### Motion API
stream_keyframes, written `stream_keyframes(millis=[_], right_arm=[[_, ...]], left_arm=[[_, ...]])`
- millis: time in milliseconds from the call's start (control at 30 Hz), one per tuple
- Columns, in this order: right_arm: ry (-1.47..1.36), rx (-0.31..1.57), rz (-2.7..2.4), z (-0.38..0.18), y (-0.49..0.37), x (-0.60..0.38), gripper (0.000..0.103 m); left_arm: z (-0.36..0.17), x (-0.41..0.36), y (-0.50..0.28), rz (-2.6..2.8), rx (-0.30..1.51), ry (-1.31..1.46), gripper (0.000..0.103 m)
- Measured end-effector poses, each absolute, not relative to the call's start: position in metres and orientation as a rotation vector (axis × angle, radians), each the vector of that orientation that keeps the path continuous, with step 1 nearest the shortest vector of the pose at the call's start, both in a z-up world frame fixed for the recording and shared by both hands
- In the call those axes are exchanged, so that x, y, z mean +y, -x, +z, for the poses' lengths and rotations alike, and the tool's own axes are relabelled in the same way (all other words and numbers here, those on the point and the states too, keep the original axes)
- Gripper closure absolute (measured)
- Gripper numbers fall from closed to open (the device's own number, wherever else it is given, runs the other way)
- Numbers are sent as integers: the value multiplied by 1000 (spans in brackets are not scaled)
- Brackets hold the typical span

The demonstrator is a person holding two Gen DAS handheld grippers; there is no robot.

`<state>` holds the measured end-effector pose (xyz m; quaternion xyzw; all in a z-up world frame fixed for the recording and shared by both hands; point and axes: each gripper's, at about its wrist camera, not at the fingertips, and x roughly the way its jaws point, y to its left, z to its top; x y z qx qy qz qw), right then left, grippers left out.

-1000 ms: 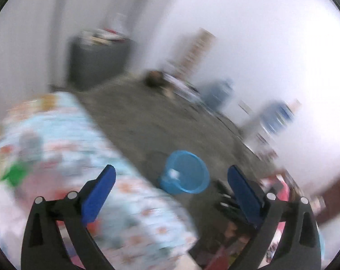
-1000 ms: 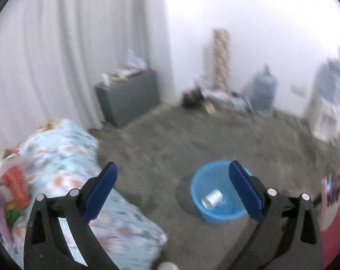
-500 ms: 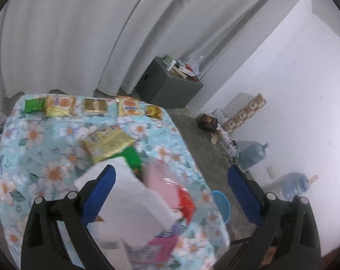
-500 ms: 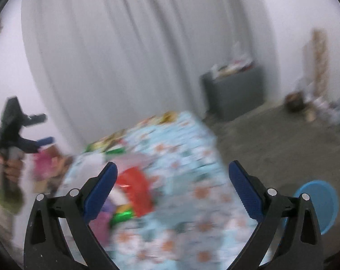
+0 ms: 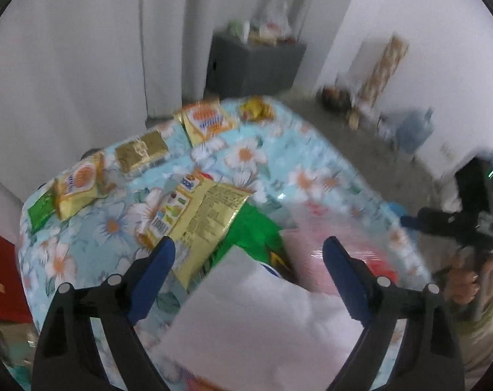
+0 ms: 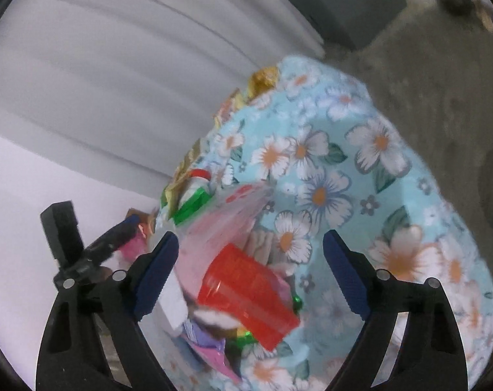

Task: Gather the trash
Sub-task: 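Grasp the yellow snack wrapper on the bed with the left tool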

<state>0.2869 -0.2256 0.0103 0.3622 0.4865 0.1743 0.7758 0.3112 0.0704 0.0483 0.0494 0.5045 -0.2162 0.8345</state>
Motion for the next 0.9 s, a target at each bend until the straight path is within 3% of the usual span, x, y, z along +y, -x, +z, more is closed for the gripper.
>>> stream_keyframes(millis=[200, 267, 467, 567, 767, 900], right_arm=[[-899, 1193, 375, -26, -314, -217, 24], [-945, 1229, 378, -40, -324, -215, 26], [-1035, 1252, 392, -53, -343, -212, 29], [-1063, 1252, 404, -55, -350, -211, 33], [-1126, 1261, 426, -64, -360, -207, 51], [-1182, 1259, 468, -73, -365, -203, 75]], left_arm=[[9, 52, -350, -357, 1156, -224, 30], [4, 58, -361, -351, 1187, -170, 44], [4, 96, -383, -354, 1222, 80, 73], [7, 117, -389, -366, 1229, 197, 81], [15, 147, -387, -348, 1195, 298, 93], [23, 158, -381, -329, 1171, 305, 97]])
